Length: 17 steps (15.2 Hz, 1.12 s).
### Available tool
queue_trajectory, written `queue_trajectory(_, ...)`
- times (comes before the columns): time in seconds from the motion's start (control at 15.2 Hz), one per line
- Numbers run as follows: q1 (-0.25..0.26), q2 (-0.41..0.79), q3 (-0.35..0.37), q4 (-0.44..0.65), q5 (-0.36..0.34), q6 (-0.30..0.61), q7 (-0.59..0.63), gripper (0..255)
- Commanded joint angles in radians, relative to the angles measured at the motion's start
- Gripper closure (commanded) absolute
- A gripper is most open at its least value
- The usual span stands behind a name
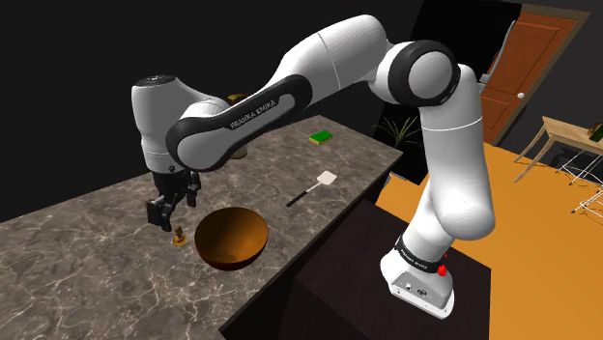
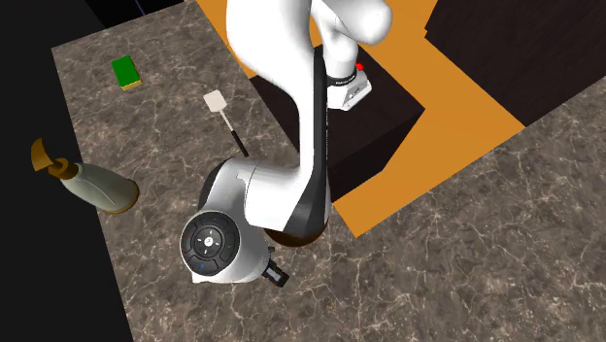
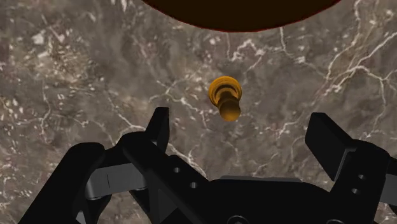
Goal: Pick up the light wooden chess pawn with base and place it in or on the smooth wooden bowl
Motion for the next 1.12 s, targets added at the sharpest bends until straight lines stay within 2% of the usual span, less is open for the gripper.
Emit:
queue_trajectory(0.0,0.032,0.073,-0.009,0.084,-0.023,-0.014,0.012,0)
queue_trajectory(0.53,0.042,0.125,-0.026,0.062,-0.044,0.059,0.025,0)
queue_trajectory(1.06,0.042,0.125,-0.026,0.062,-0.044,0.059,0.025,0)
